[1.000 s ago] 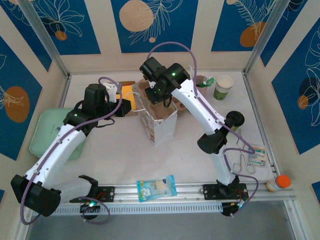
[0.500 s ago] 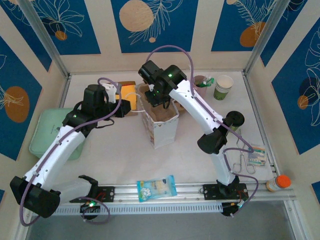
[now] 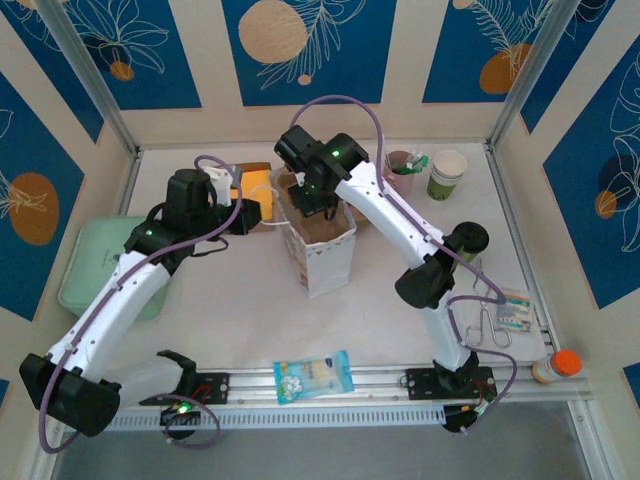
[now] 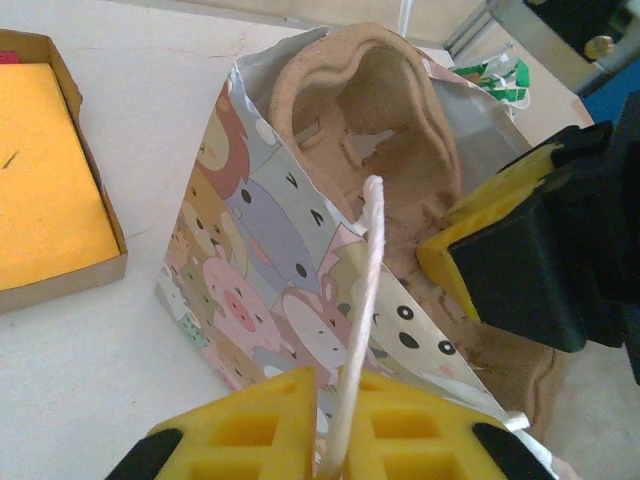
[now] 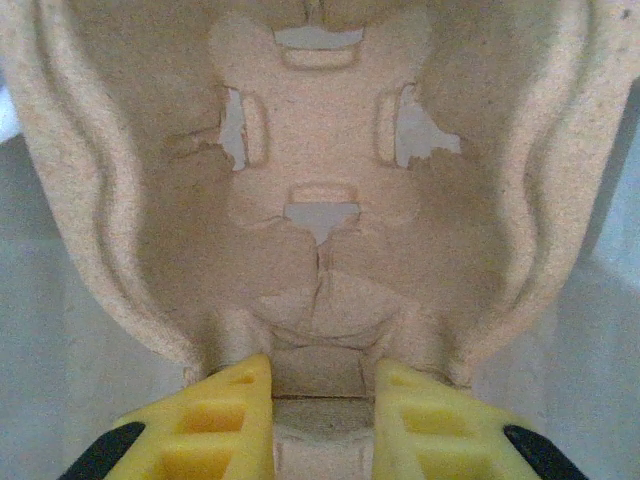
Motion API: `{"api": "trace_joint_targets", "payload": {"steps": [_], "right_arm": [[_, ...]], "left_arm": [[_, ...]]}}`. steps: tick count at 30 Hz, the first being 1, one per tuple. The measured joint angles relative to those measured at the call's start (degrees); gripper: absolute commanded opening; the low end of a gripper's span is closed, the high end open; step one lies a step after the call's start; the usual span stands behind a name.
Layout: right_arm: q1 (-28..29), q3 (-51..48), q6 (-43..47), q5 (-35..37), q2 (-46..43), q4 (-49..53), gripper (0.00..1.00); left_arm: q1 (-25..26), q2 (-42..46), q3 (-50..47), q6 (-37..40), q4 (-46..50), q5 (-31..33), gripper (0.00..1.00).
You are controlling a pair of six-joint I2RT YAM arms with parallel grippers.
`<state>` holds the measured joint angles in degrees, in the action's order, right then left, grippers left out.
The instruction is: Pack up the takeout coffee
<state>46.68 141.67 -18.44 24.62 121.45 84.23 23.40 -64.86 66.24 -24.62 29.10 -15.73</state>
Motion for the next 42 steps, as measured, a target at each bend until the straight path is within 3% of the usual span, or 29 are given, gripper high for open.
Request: {"api": "trace_joint_targets", "payload": {"steps": [7, 21, 42], "right_arm": [[0.48, -0.63, -0.44, -1.09, -1.68, -0.20, 0.24], [0.87, -18.62, -2.69, -4.13, -7.34, -5.99, 0.24], [0.48, -25.62, -5.18, -5.62, -7.67, -12.24, 0.24]], "left_arm": [[0.00, 0.00, 0.00, 0.02, 0.00, 0.74, 0.14], [0.00, 0.00, 0.00, 0.02, 0.00, 0.98, 0.14], [0.00, 1.66, -0.24, -0.26, -0.02, 1.14, 0.14]]}}
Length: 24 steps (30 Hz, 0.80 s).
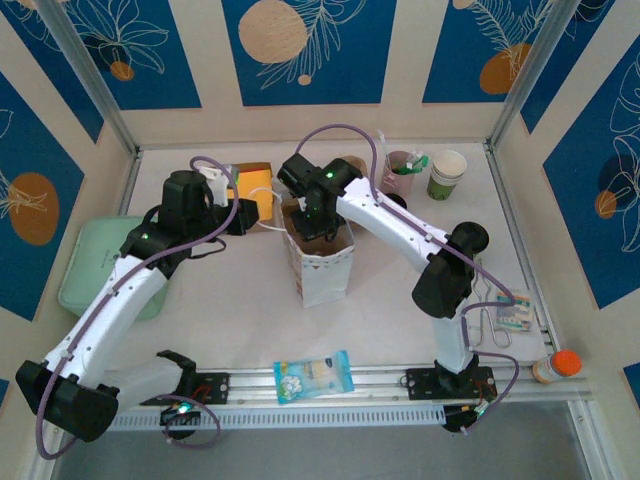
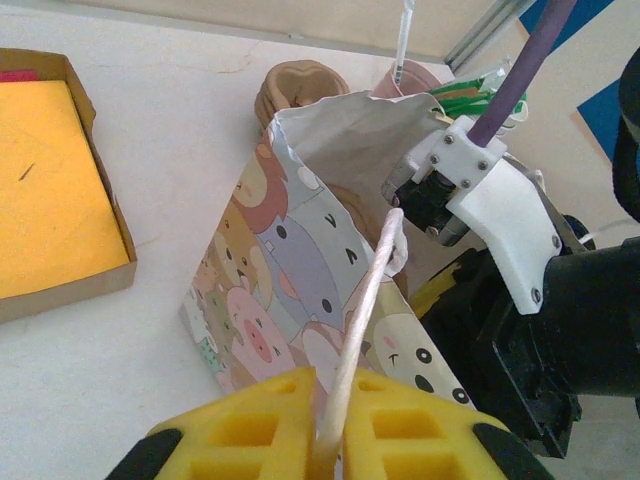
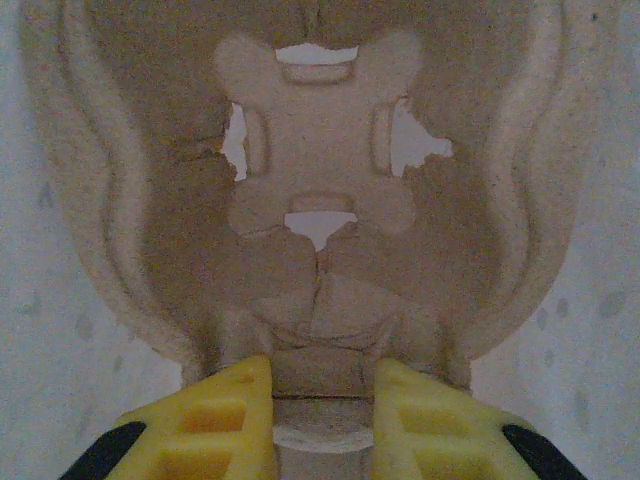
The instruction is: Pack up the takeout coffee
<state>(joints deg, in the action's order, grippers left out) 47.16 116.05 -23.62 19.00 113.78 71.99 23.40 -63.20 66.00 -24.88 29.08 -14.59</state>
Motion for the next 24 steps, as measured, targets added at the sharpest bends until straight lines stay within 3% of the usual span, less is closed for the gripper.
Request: {"api": "trace_joint_targets", "payload": {"steps": [24], "right_arm": [[-0.44, -5.86, -4.72, -1.70, 2.84, -3.74, 0.24]], "left_arm": [[0.00, 2.05, -1.77, -1.84, -2.23, -0.68, 0.14]]}}
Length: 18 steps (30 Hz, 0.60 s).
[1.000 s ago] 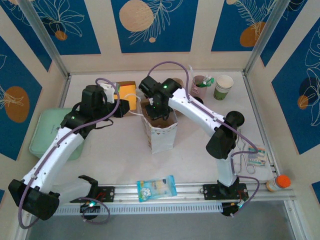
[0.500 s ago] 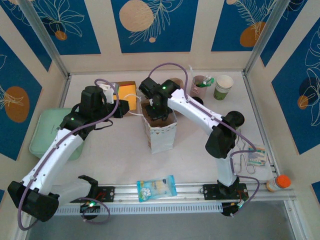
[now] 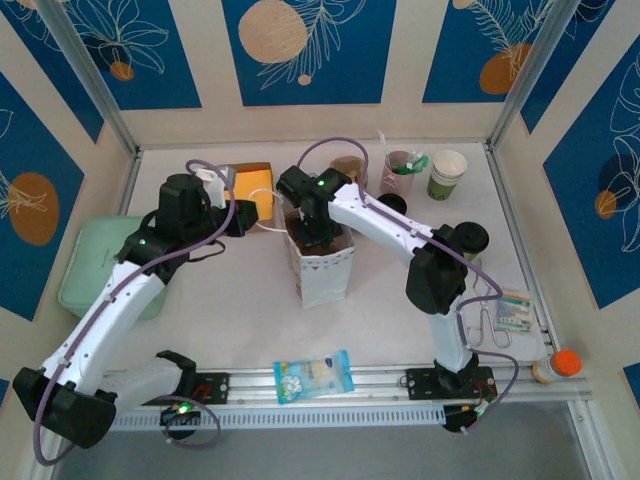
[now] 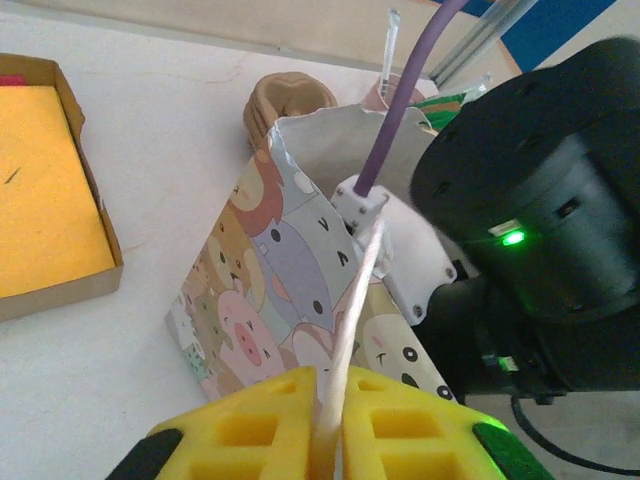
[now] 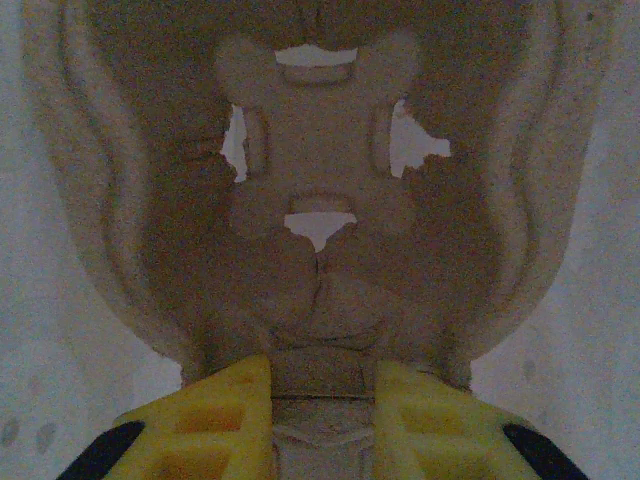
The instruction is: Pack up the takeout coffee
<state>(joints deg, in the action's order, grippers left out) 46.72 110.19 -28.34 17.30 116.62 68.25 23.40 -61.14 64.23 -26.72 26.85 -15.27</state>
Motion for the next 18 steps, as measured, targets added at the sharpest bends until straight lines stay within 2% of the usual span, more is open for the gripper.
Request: {"api": "trace_joint_targets", "payload": {"steps": [18], "right_arm": [[0.09, -6.01, -2.43, -1.46, 2.03, -4.98, 0.23]], "left_arm": [[0.22, 1.11, -0.07, -0.46, -0.81, -0.44, 0.14]]}}
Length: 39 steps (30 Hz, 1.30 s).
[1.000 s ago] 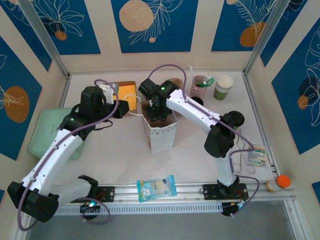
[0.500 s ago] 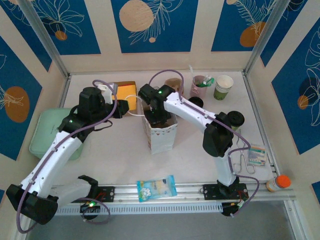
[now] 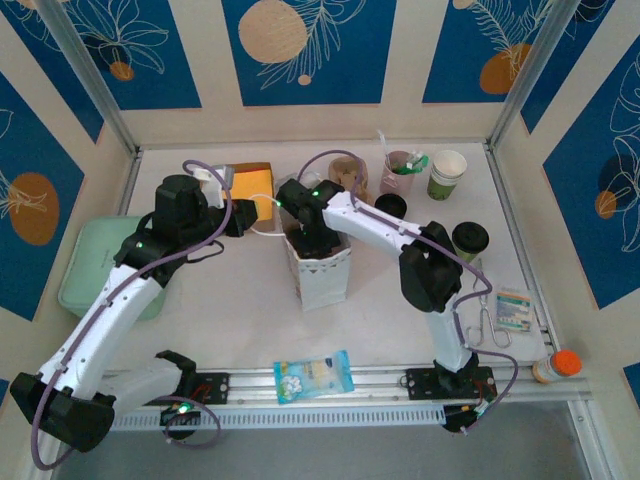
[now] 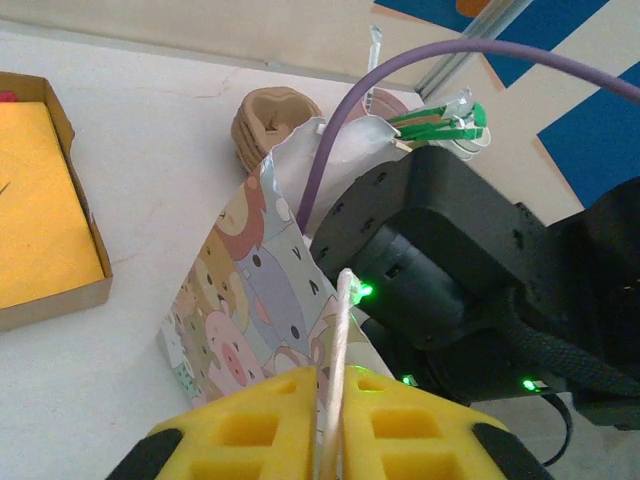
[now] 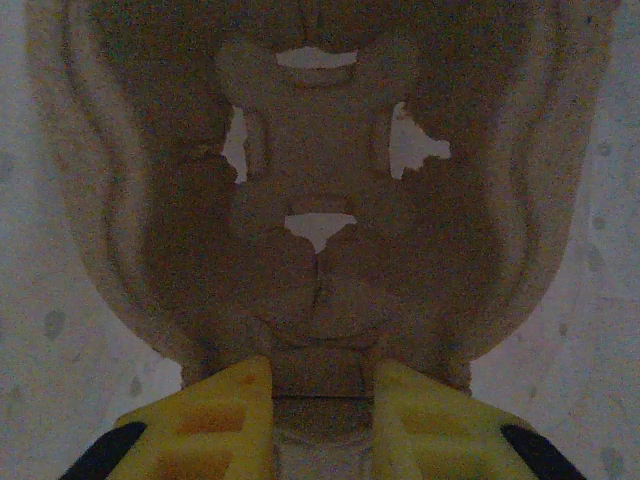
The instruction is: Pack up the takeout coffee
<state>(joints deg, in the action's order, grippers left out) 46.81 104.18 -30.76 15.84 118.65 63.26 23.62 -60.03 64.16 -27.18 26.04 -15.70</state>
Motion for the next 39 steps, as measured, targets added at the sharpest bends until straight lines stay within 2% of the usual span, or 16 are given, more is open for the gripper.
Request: {"api": "trace_joint_targets", "payload": {"steps": [33, 39], "right_arm": [[2.91, -9.84, -4.87, -0.72, 0.83, -8.52, 0.23], [2.95, -10.51, -5.35, -1.09, 1.18, -9.81, 0.26]], "left_arm": [[0.31, 2.10, -0.02, -0.90, -0.76, -0.42, 0.14], [0.57, 2.91, -0.02, -1.05, -0.96, -0.42, 0.14]]}}
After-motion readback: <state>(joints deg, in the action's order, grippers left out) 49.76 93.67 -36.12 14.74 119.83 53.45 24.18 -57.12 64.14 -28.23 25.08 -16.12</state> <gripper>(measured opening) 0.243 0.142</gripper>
